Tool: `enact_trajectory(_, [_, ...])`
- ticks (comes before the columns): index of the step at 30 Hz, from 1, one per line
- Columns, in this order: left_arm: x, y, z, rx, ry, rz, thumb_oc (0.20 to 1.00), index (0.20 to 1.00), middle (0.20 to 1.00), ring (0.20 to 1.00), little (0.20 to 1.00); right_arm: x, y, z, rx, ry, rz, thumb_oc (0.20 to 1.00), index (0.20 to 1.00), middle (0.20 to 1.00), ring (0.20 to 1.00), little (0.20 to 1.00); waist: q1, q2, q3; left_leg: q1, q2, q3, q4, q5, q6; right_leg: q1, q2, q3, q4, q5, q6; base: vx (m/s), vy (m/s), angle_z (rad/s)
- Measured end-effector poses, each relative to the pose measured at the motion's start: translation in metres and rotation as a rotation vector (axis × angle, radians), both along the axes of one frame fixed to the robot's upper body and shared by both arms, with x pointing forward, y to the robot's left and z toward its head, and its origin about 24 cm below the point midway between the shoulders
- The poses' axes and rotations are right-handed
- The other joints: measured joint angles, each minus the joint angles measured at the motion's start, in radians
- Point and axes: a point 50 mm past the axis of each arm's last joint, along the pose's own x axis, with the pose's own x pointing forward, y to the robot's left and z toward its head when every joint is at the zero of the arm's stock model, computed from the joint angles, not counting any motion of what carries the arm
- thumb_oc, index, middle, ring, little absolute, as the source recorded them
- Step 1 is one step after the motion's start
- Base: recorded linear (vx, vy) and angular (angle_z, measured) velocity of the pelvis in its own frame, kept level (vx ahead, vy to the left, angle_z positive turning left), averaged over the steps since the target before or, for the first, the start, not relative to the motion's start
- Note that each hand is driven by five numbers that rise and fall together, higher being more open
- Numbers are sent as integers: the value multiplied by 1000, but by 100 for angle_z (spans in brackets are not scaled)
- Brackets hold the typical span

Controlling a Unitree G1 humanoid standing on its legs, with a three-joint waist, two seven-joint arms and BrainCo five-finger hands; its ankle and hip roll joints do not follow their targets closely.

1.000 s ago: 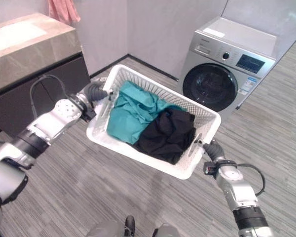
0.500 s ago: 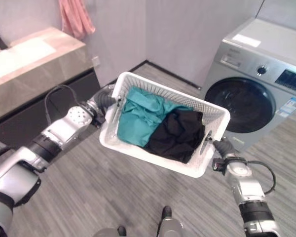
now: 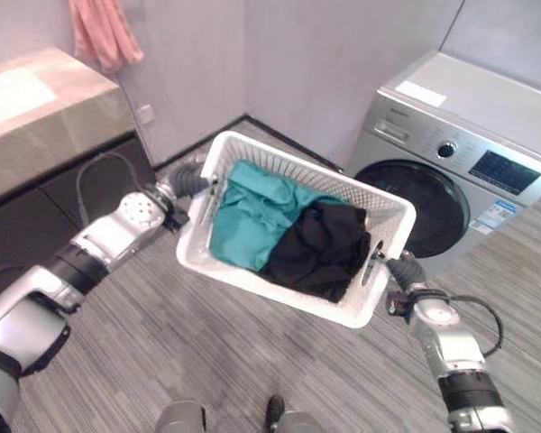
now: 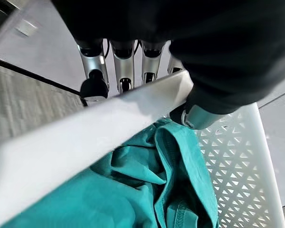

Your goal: Grab the laundry basket,head to the washer,open it,put in the laundry and shut it.

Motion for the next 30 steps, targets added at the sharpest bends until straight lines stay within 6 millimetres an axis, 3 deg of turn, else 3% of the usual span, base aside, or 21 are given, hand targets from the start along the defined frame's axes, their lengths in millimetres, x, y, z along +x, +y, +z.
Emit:
enact_trajectory(1, [0,1,0,4,0,4,200,200,200,200,200,2,1,1,1,-4,1,200,200,200,200,200,6,-6,4,6,-55,-43,-97,-14,8,0,-9,22,-3,-4,7,115,69,-61])
enact_trajectory(2, [0,2,-1,8,4,3,200,200,200,200,200,4,-1,-1,5,9,2,200,200,200,200,200,18,-2,9,14,-128,-126,-292,10,31,6,-17,34,-9,0,18,81,53,-49])
enact_trajectory(3, [0,-1,-3,13,9,-4,200,200,200,200,200,3,-2,-4,9,20,-3,200,200,200,200,200,13,8,18,0,-140,-133,-337,39,57,35,-6,45,-24,-5,27,73,58,-52])
enact_trajectory(5, [-1,-7,-8,5,22,-13,200,200,200,200,200,-1,-7,-9,8,41,-21,200,200,200,200,200,8,47,21,-16,-107,-98,-342,100,55,66,27,56,-40,-16,27,18,66,-38])
enact_trajectory(7, [0,-11,-13,0,32,-10,200,200,200,200,200,-2,-7,-11,10,47,-28,200,200,200,200,200,-15,75,9,-6,-61,-83,-328,102,54,69,43,94,-42,-30,26,65,118,-51])
enact_trajectory(8, [1,-11,-14,-5,35,-2,200,200,200,200,200,-2,-7,-11,7,46,-29,200,200,200,200,200,-15,81,7,27,-49,-82,-350,108,49,62,39,119,-33,-36,36,72,89,-89])
enact_trajectory(9, [2,-13,-18,-11,46,4,200,200,200,200,200,-2,-8,-10,2,43,-35,200,200,200,200,200,-17,77,7,71,-63,-25,-432,160,51,31,7,157,-3,-50,62,87,112,-109])
enact_trajectory(11, [2,-11,-17,-5,46,0,200,200,200,200,200,-2,-10,-9,-2,44,-33,200,200,200,200,200,-1,76,8,104,-80,37,-474,176,70,35,-31,171,-5,-47,83,35,61,-107])
enact_trajectory(13, [1,-8,-19,-13,47,18,200,200,200,200,200,2,-1,-15,9,61,-14,200,200,200,200,200,42,80,10,174,-71,150,-529,171,89,19,-67,155,-6,-41,93,2,7,-149])
enact_trajectory(14, [1,-6,-18,-9,47,20,200,200,200,200,200,1,3,-20,8,81,7,200,200,200,200,200,46,83,11,207,-69,193,-537,159,105,35,-103,109,-24,-35,102,7,-23,-156])
enact_trajectory(16, [1,-7,-17,-10,43,16,200,200,200,200,200,0,5,-27,22,105,11,200,200,200,200,200,71,93,12,253,-51,249,-573,153,105,35,-164,-51,-23,-12,141,9,-22,-96])
enact_trajectory(19, [0,-9,-18,-6,39,7,200,200,200,200,200,-1,2,-25,13,103,7,200,200,200,200,200,58,79,10,277,-44,263,-598,147,91,36,-200,-75,-50,38,187,55,-80,-28])
enact_trajectory(22, [-1,-6,-22,-4,46,14,200,200,200,200,200,-1,4,-28,21,112,15,200,200,200,200,200,63,41,7,295,-56,270,-596,134,70,59,-194,-58,-74,91,167,47,-105,-16])
enact_trajectory(23, [-3,-4,-23,-33,48,25,200,200,200,200,200,0,3,-27,21,106,14,200,200,200,200,200,67,42,6,290,-41,268,-591,131,54,70,-176,-63,-95,83,184,37,-137,-5])
enact_trajectory(28, [-7,1,-23,-86,38,35,200,200,200,200,200,0,4,-14,-16,66,33,200,200,200,200,200,55,46,7,291,19,227,-593,135,44,71,-111,-63,-94,66,150,40,-206,-6])
enact_trajectory(30, [-8,0,-19,-96,22,32,200,200,200,200,200,-2,2,-8,-29,37,20,200,200,200,200,200,54,42,9,273,45,206,-554,133,14,81,-84,-67,-94,60,134,-10,-256,14])
